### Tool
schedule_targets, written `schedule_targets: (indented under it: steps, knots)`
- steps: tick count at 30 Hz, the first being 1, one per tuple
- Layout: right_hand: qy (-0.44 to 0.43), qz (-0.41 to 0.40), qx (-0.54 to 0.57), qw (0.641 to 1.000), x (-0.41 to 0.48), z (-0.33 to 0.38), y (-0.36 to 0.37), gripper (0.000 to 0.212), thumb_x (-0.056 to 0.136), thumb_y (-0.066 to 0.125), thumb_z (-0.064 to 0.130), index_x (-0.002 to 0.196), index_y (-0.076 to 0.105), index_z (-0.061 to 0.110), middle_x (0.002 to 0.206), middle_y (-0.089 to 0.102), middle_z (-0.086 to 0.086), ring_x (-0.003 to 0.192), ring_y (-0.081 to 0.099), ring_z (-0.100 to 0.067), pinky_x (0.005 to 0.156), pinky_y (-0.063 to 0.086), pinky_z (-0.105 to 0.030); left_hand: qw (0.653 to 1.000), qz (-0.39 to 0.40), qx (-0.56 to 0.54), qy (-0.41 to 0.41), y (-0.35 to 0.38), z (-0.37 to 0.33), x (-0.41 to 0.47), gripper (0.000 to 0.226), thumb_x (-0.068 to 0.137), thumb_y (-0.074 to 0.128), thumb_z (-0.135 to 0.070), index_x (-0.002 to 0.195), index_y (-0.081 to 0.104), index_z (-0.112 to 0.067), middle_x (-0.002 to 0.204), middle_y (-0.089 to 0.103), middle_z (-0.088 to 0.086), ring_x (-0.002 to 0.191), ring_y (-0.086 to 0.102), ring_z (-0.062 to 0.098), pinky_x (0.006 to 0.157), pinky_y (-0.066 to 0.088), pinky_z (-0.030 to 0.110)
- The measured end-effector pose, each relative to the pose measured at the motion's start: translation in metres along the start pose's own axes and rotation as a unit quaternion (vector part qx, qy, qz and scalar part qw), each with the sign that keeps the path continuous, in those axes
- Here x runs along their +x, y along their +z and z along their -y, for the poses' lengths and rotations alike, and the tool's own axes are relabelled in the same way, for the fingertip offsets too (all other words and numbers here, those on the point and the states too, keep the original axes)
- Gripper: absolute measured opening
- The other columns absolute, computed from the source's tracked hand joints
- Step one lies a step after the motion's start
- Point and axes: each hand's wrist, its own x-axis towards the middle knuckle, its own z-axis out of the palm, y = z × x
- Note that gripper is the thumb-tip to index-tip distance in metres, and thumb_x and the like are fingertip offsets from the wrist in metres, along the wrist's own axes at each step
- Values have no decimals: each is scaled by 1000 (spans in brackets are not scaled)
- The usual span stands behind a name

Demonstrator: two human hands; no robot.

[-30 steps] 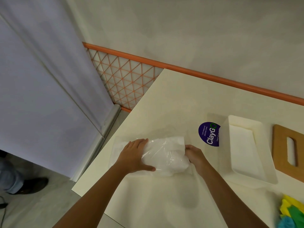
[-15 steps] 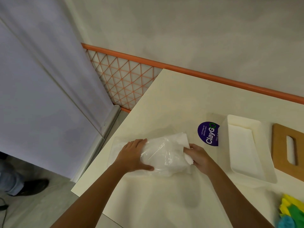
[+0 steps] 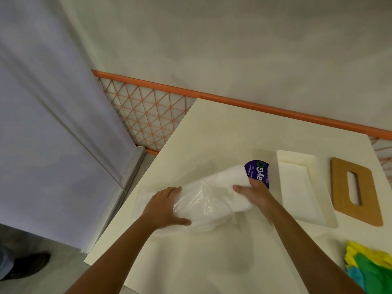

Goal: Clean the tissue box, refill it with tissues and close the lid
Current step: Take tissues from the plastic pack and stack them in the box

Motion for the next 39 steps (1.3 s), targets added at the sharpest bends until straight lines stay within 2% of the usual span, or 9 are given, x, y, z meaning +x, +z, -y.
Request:
schedule_targets:
  steps: [6, 9, 12, 15, 21, 27, 30, 32, 39]
  knots:
    - [-19, -34, -3, 999, -12, 7, -21, 30, 84, 64, 12, 114, 62, 8, 113, 65, -11, 91, 60, -21, 83, 45, -28, 999, 46, 7, 9, -10, -7, -1, 126, 48, 60, -83, 147, 16, -20, 154, 19, -3, 141, 22, 19, 113, 23, 34]
    - [-27, -56, -19, 998, -20, 14, -33, 32, 85, 64, 16, 116, 61, 10, 112, 63, -9, 93, 60, -21, 82, 46, -28, 996, 85, -29, -3, -20, -11, 3, 147, 26, 46, -95, 148, 12, -22, 157, 3, -5, 144, 13, 23, 115, 21, 44]
    - [-47, -97, -51, 993, -28, 23, -46, 39, 84, 64, 23, 121, 59, 16, 120, 62, -8, 108, 57, -26, 95, 44, -35, 998, 42, -36, -6, -29, -21, 10, 118, 57, 55, -82, 149, 12, -22, 157, 3, -7, 144, 14, 23, 116, 16, 48]
    - [-65, -123, -65, 988, -36, 36, -57, 41, 84, 64, 23, 123, 57, 15, 123, 59, -8, 101, 54, -21, 87, 40, -30, 992, 13, -127, -6, -37, -37, 21, 99, 71, 53, -73, 148, 17, -21, 155, 13, -4, 141, 23, 24, 114, 24, 44]
    - [-76, -193, -59, 977, -60, 60, -78, 45, 84, 64, 24, 127, 54, 16, 123, 56, -3, 100, 51, -21, 84, 37, -30, 910, 38, -412, -18, -53, -82, 46, 74, 84, 59, -48, 145, 29, -20, 148, 34, 0, 136, 34, 17, 104, 29, 27]
    - [-93, -249, 51, 963, -84, 69, -89, 43, 81, 67, 21, 123, 57, 18, 115, 59, -2, 98, 55, -22, 83, 43, -33, 832, 110, -543, -28, -59, -114, 65, 94, 61, 71, -58, 140, 34, -24, 144, 41, 0, 132, 40, 18, 112, 29, 36]
    - [-91, -281, 127, 947, -92, 64, -90, 40, 77, 70, 23, 116, 62, 16, 111, 65, -3, 102, 61, -26, 94, 48, -42, 810, 156, -565, 7, -58, -129, 72, 46, 80, 62, -48, 120, 55, -25, 130, 57, 2, 118, 52, 18, 108, 35, 35]
    - [-93, -282, 166, 940, -95, 55, -88, 32, 76, 71, 21, 107, 66, 14, 108, 68, -6, 102, 63, -28, 95, 49, -45, 786, 170, -594, 20, -57, -137, 75, 38, 85, 58, -42, 119, 58, -25, 124, 62, -1, 115, 56, 16, 109, 37, 36]
    - [-69, -212, 241, 944, -99, 17, -86, 21, 77, 72, 18, 95, 61, 22, 108, 67, 1, 98, 62, -16, 86, 49, -34, 801, 122, -585, 31, -63, -152, 79, 31, 89, 54, -27, 120, 54, -23, 119, 61, 1, 107, 57, 21, 82, 46, 33]
